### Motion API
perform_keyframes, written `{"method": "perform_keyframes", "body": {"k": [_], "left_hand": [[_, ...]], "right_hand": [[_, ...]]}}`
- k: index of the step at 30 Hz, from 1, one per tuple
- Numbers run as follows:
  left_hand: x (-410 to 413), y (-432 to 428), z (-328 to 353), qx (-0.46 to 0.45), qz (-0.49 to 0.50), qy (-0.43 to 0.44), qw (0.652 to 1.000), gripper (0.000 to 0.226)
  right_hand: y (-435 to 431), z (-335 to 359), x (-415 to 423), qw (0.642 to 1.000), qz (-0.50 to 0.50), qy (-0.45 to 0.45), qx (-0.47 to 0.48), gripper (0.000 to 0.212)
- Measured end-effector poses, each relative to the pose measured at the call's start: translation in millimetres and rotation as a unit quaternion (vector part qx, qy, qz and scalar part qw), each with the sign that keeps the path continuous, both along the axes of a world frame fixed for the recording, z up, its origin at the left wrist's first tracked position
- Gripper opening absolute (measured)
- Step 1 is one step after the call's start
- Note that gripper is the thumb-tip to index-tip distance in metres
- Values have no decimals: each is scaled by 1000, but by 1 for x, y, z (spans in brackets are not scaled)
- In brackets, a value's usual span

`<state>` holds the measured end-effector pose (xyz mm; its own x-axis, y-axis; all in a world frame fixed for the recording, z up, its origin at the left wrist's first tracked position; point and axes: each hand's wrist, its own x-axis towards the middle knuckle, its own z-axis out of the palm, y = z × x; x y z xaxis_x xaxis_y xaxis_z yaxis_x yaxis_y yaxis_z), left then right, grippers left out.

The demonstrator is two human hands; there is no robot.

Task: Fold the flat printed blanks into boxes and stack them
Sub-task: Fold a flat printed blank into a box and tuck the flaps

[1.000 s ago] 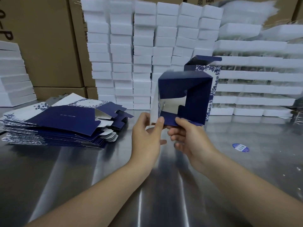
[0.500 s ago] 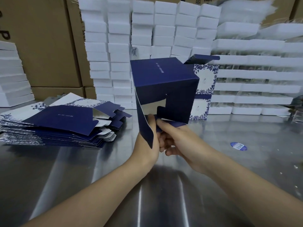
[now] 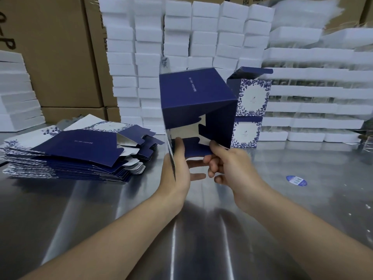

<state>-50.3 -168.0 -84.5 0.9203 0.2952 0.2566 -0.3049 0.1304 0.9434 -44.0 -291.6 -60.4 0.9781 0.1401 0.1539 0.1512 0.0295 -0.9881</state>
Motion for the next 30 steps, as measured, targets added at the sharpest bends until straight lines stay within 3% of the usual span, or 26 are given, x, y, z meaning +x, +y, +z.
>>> {"method": "perform_keyframes", "body": {"k": [9, 15, 17, 20, 21, 25, 30], "left_hand": [[-2, 2, 1, 11, 9, -2, 1000, 59], [-4, 6, 3, 43, 7, -25, 999, 76], [-3, 8, 6, 71, -12, -13, 997, 68], [0, 9, 5, 144, -45, 6, 989, 27], [1, 10, 2, 165, -58, 8, 985, 24], [4, 12, -6, 179, -60, 19, 982, 50], [12, 19, -7, 114, 8, -1, 993, 95]], "right_hand": [[-4, -3, 6, 999, -42, -2, 8, 37], [-6, -5, 8, 1000, -7, 11, 5, 34], [-7, -4, 10, 999, 0, 34, 33, 30], [-11, 0, 14, 994, -25, 53, 93, 23], [-14, 2, 15, 992, -39, 51, 106, 22], [-25, 8, 21, 988, -79, 23, 133, 19], [-38, 11, 32, 982, -161, -58, 82, 15]]}}
